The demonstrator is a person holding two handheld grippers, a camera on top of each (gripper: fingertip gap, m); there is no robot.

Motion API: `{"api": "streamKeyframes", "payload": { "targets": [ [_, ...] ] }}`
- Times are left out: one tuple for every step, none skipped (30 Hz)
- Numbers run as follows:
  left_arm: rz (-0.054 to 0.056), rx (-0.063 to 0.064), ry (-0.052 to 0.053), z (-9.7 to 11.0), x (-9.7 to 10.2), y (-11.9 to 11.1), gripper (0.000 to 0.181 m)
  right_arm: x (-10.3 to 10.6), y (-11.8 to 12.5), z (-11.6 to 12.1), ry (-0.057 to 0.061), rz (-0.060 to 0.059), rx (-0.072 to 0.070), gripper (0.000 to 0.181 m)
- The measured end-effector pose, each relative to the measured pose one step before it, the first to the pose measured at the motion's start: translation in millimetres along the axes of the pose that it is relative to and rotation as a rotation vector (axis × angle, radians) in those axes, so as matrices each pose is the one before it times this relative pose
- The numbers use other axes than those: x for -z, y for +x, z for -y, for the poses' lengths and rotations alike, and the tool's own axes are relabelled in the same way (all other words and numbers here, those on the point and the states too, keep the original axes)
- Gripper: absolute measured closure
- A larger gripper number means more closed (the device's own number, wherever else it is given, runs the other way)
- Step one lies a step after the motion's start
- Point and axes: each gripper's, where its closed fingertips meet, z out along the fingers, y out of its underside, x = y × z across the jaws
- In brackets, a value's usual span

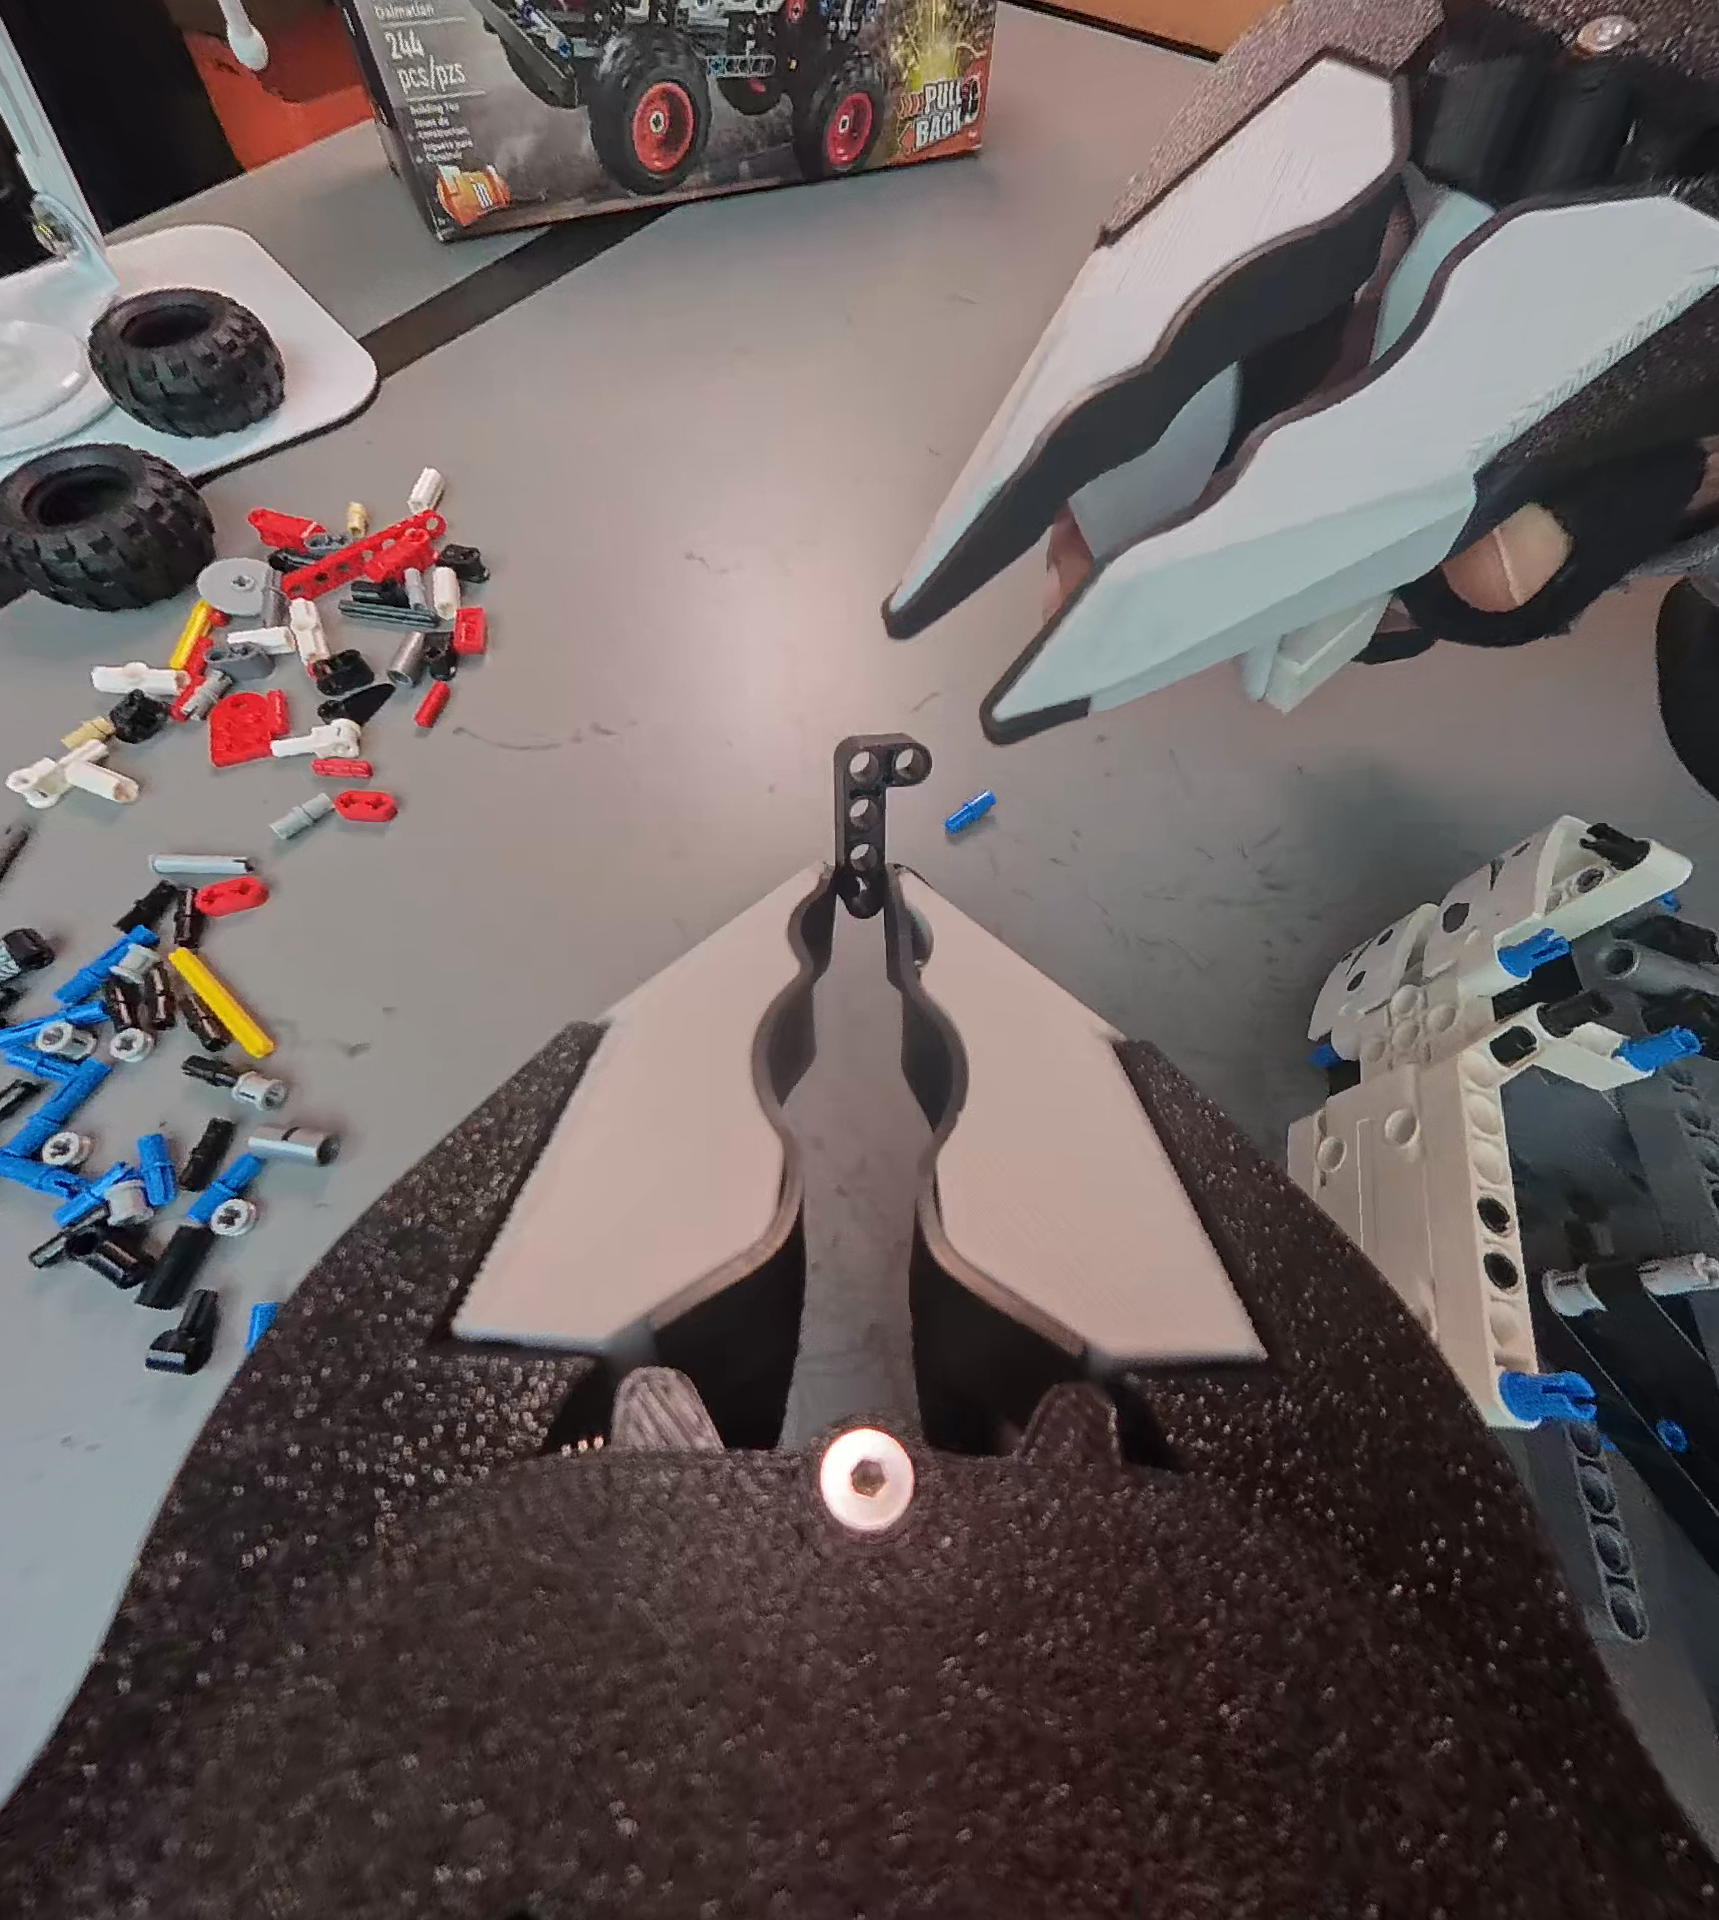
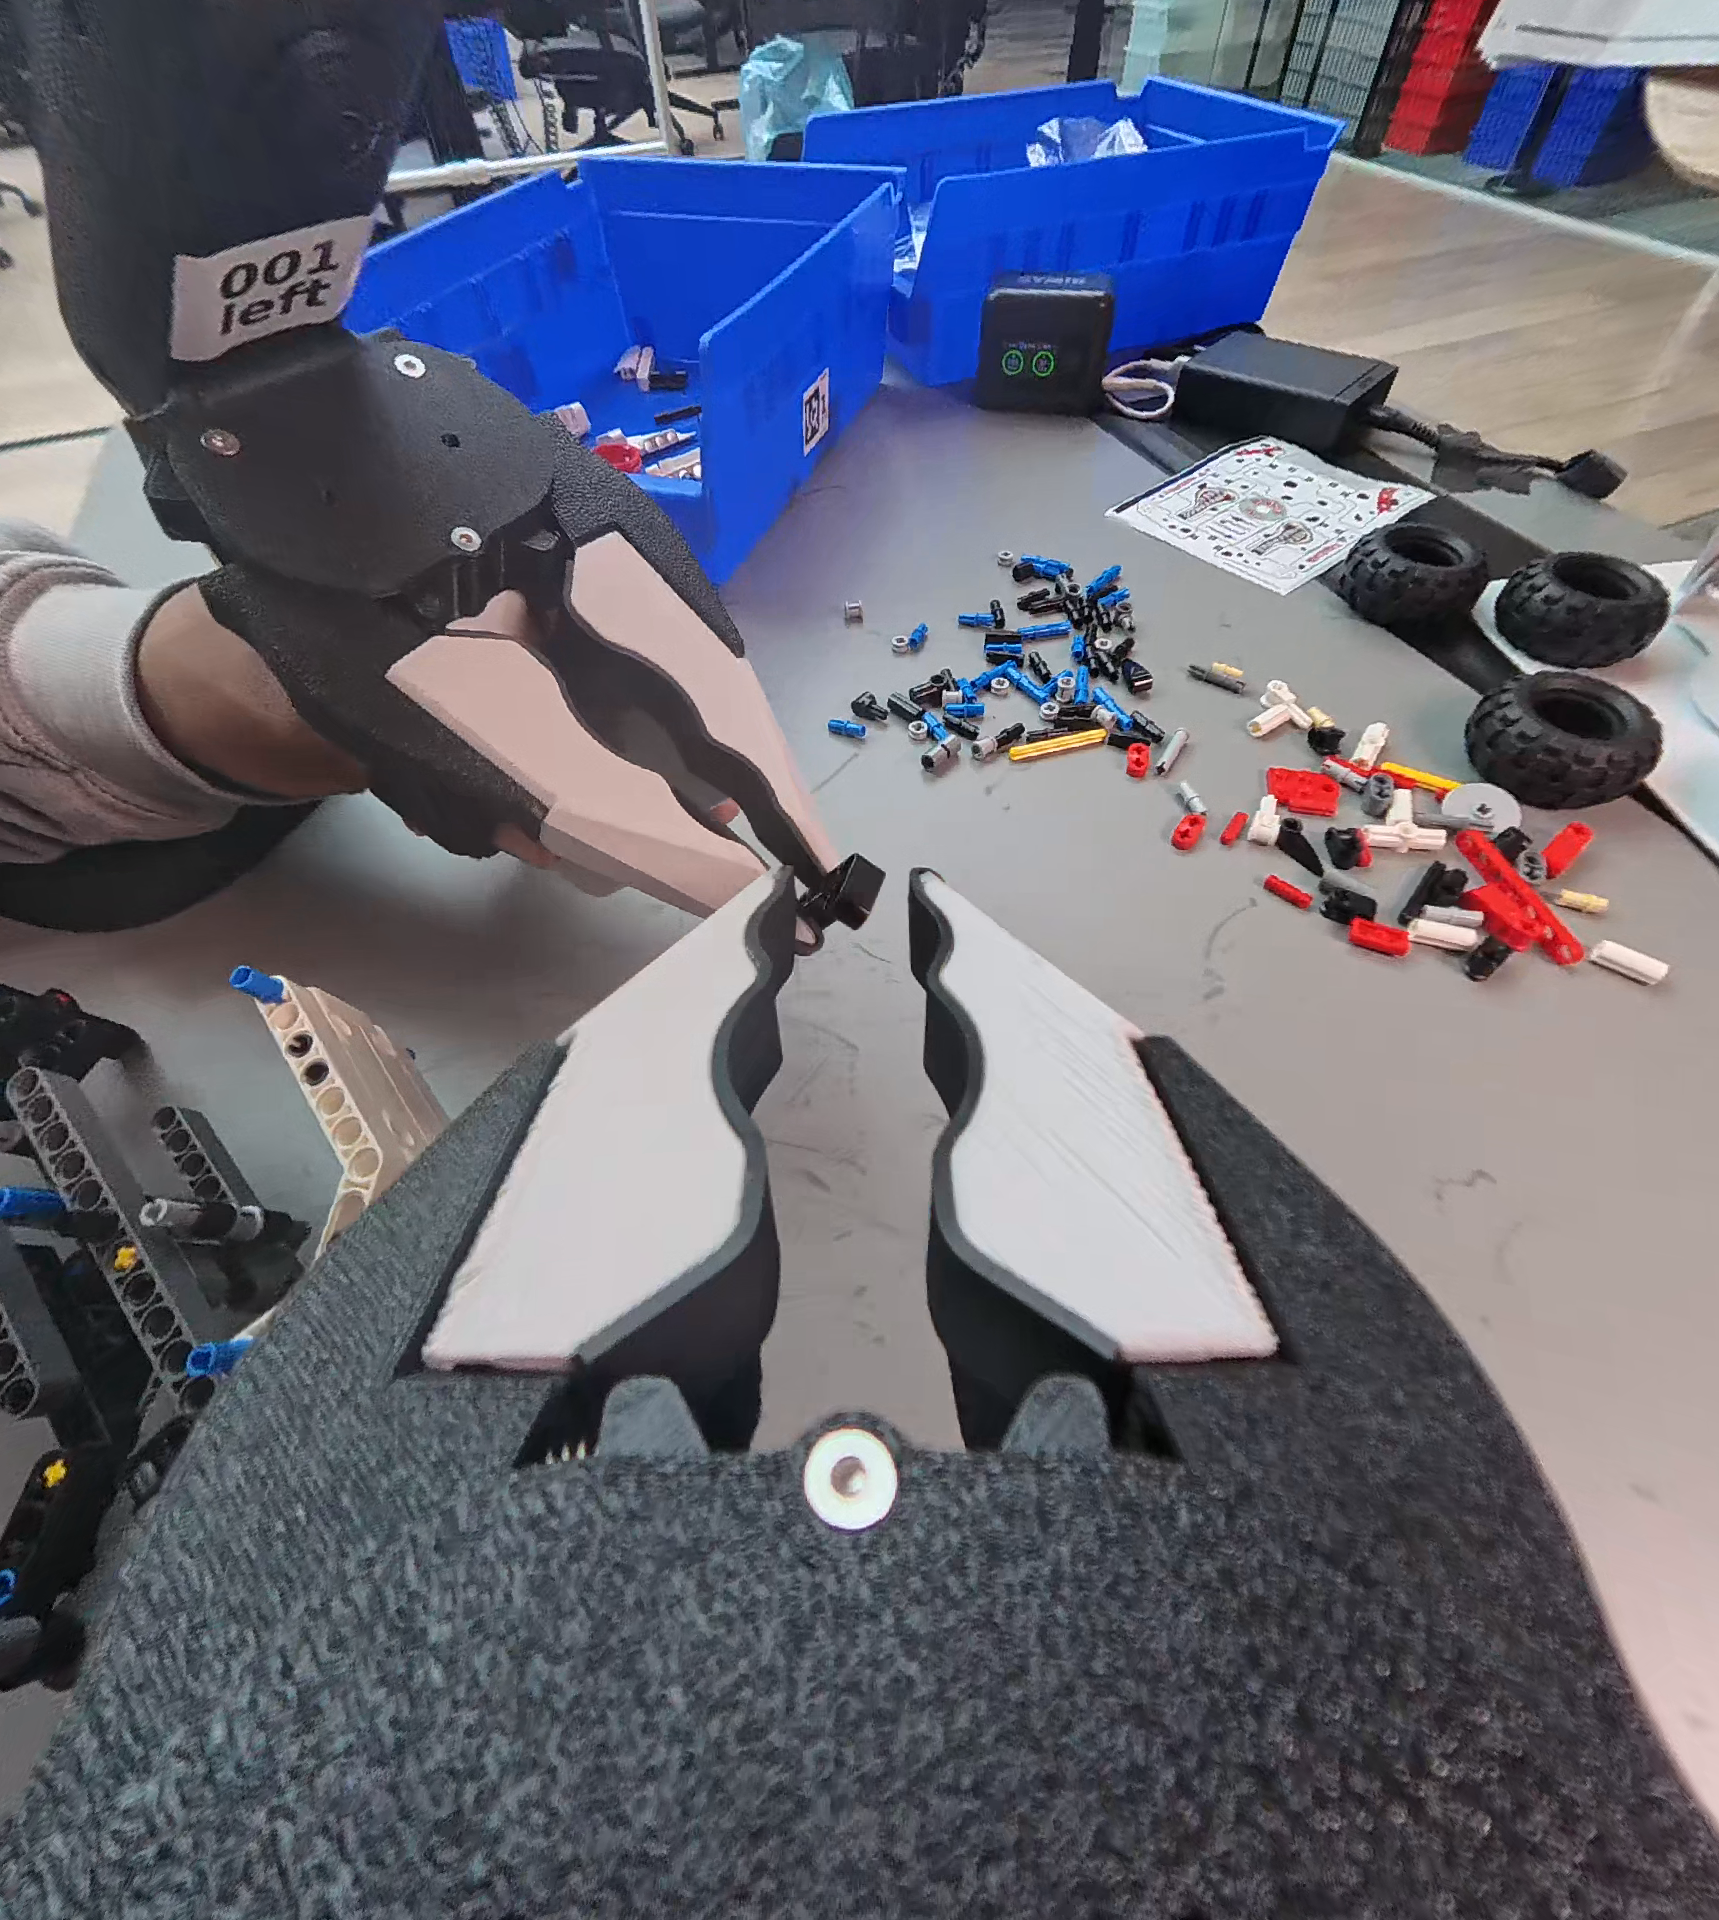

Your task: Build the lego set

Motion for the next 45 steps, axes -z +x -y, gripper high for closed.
{"api": "streamKeyframes", "payload": {
  "targets": [
    [0.0085,-0.0172,0.0011,1.00,0.22,0.71,0.173,-2.95,-0.85,-0.98,-0.0013,0.0060,-0.0256,0.160],
    [0.0059,-0.0161,0.0011,0.93,0.23,1.27,0.173,-2.80,-0.49,-1.53,-0.0045,0.0074,-0.0241,0.161],
    [0.0030,-0.0123,0.0019,0.87,0.14,1.31,0.173,-2.40,-0.76,-1.71,-0.0057,0.0102,-0.0136,0.164],
    [0.0009,-0.0063,0.0049,1.19,0.50,1.27,0.173,-2.00,0.76,-3.50,-0.0162,0.0011,-0.0030,0.170],
    [0.0054,-0.0050,-0.0058,-0.99,0.20,-0.15,0.173,-1.12,1.24,-2.73,-0.0119,-0.0011,0.0038,0.171],
    [-0.0037,-0.0039,0.0006,-0.55,0.28,0.64,0.173,0.15,-0.84,-0.92,-0.0013,0.0161,-0.0005,0.171],
    [-0.0144,0.0060,0.0063,0.33,0.47,1.81,0.173,0.86,-0.82,-0.23,0.0016,0.0213,-0.0132,0.171],
    [-0.0308,0.0079,0.0092,1.10,0.72,3.66,0.172,1.62,-2.05,1.04,0.0097,0.0322,-0.0212,0.172],
    [-0.0442,0.0051,0.0187,2.28,1.07,4.81,0.171,2.51,-2.66,1.87,0.0160,0.0387,-0.0222,0.173],
    [-0.0657,0.0093,0.0258,2.91,1.95,6.48,0.169,3.36,-2.89,2.13,0.0160,0.0421,-0.0198,0.173],
    [-0.0976,0.0279,0.0273,3.25,2.74,9.55,0.164,3.92,-3.09,1.93,0.0130,0.0424,-0.0153,0.174],
    [-0.0878,0.0703,0.0298,4.05,3.10,6.56,0.160,4.07,-3.21,1.71,0.0123,0.0400,-0.0070,0.174],
    [-0.0988,0.0857,0.0413,5.73,3.77,7.49,0.158,4.18,-2.82,2.19,0.0162,0.0334,0.0009,0.174],
    [-0.0917,0.0928,0.0499,7.12,4.18,6.22,0.159,3.32,-2.95,0.87,0.0092,0.0315,-0.0001,0.174],
    [-0.0617,0.0983,0.0446,6.50,3.61,1.88,0.159,2.85,-3.79,0.94,0.0097,0.0329,0.0002,0.174],
    [-0.0639,0.0801,0.0316,4.64,3.37,2.74,0.158,2.32,-4.67,1.72,0.0153,0.0337,-0.0007,0.174],
    [-0.0573,0.0616,0.0221,3.06,2.64,2.93,0.157,1.53,-5.14,1.68,0.0132,0.0354,-0.0068,0.174],
    [-0.0417,0.0403,0.0133,1.53,1.47,2.50,0.157,0.72,-5.63,1.80,0.0126,0.0352,-0.0083,0.174],
    [-0.0266,0.0194,0.0055,0.09,-0.22,2.21,0.157,-0.15,-4.70,1.60,0.0104,0.0262,-0.0056,0.174],
    [-0.0262,0.0059,-0.0093,-2.01,-1.86,3.77,0.157,-0.92,-3.60,0.74,0.0039,0.0177,-0.0024,0.174],
    [-0.0314,0.0016,-0.0176,-3.17,-3.17,5.65,0.157,-1.52,-3.36,0.50,0.0009,0.0146,-0.0004,0.174],
    [-0.0265,-0.0008,-0.0161,-2.69,-3.73,5.43,0.157,-1.58,-3.67,0.10,-0.0007,0.0170,-0.0010,0.174],
    [-0.0099,-0.0024,-0.0161,-2.95,-3.70,2.92,0.158,-1.58,-3.25,0.47,0.0016,0.0152,-0.0022,0.174],
    [0.0070,-0.0051,-0.0145,-2.46,-3.07,0.20,0.162,-1.53,-2.29,0.76,0.0032,0.0096,-0.0031,0.174],
    [0.0157,-0.0088,-0.0092,-1.85,-1.86,-1.30,0.169,-1.24,-2.57,0.55,0.0011,0.0126,-0.0011,0.174],
    [0.0039,-0.0067,-0.0032,-0.90,-0.97,0.32,0.172,-0.81,-1.89,0.95,0.0033,0.0075,0.0003,0.174],
    [-0.0060,0.0057,0.0066,0.91,-0.01,1.25,0.173,-0.22,-0.98,0.97,0.0026,0.0029,0.0017,0.174],
    [0.0027,0.0128,0.0155,2.03,0.63,-0.48,0.173,0.39,0.76,1.31,0.0048,-0.0077,0.0014,0.174],
    [0.0066,0.0179,0.0181,2.27,0.72,-1.78,0.173,0.20,2.44,1.21,0.0025,-0.0197,0.0071,0.174],
    [0.0053,0.0249,0.0222,2.40,0.96,-2.17,0.173,0.15,3.05,0.76,-0.0020,-0.0276,0.0165,0.174],
    [0.0012,0.0318,0.0222,2.24,0.90,-2.07,0.174,0.36,3.52,0.89,-0.0049,-0.0383,0.0333,0.173],
    [-0.0047,0.0306,0.0208,1.82,0.62,-1.02,0.174,0.76,2.25,1.48,-0.0085,-0.0411,0.0483,0.172],
    [-0.0016,0.0276,0.0228,1.98,0.78,-1.19,0.174,1.20,-0.29,2.00,-0.0155,-0.0343,0.0557,0.167],
    [-0.0035,0.0255,0.0203,1.86,0.47,-0.70,0.175,1.24,-0.96,0.65,-0.0342,-0.0402,0.0656,0.160],
    [-0.0069,0.0217,0.0182,1.63,0.17,0.22,0.174,0.83,-0.32,-0.98,-0.0486,-0.0513,0.0831,0.154],
    [-0.0014,0.0181,0.0190,1.83,-0.21,-0.27,0.174,0.37,1.93,-1.73,-0.0531,-0.0700,0.0918,0.148],
    [-0.0048,0.0157,0.0171,1.61,-0.58,0.32,0.174,-0.51,1.78,-1.86,-0.0507,-0.0678,0.0898,0.144],
    [-0.0057,0.0138,0.0165,1.67,-0.74,0.68,0.174,-1.39,-0.19,-1.50,-0.0435,-0.0515,0.0742,0.142],
    [-0.0034,0.0134,0.0164,1.61,-0.67,0.38,0.174,-2.29,-0.54,-0.08,-0.0306,-0.0444,0.0531,0.141],
    [-0.0027,0.0124,0.0122,1.00,-0.82,0.25,0.174,-2.64,0.40,0.68,-0.0195,-0.0443,0.0406,0.140],
    [-0.0026,0.0098,0.0096,0.46,-0.70,0.27,0.174,-2.33,1.37,1.07,-0.0116,-0.0445,0.0348,0.140],
    [0.0005,0.0067,0.0090,0.22,-0.61,-0.06,0.175,-2.25,0.16,-0.13,-0.0135,-0.0284,0.0314,0.140],
    [0.0008,0.0062,0.0071,0.06,-0.30,-0.17,0.175,-2.06,-0.76,-0.53,-0.0124,-0.0173,0.0275,0.141],
    [0.0018,0.0056,0.0054,-0.06,-0.12,-0.28,0.175,-1.56,-0.49,-0.13,-0.0078,-0.0143,0.0247,0.144],
    [0.0014,0.0038,0.0011,-0.56,0.12,-0.32,0.175,-0.63,1.81,-0.35,-0.0065,-0.0224,0.0209,0.148]
  ]
}}
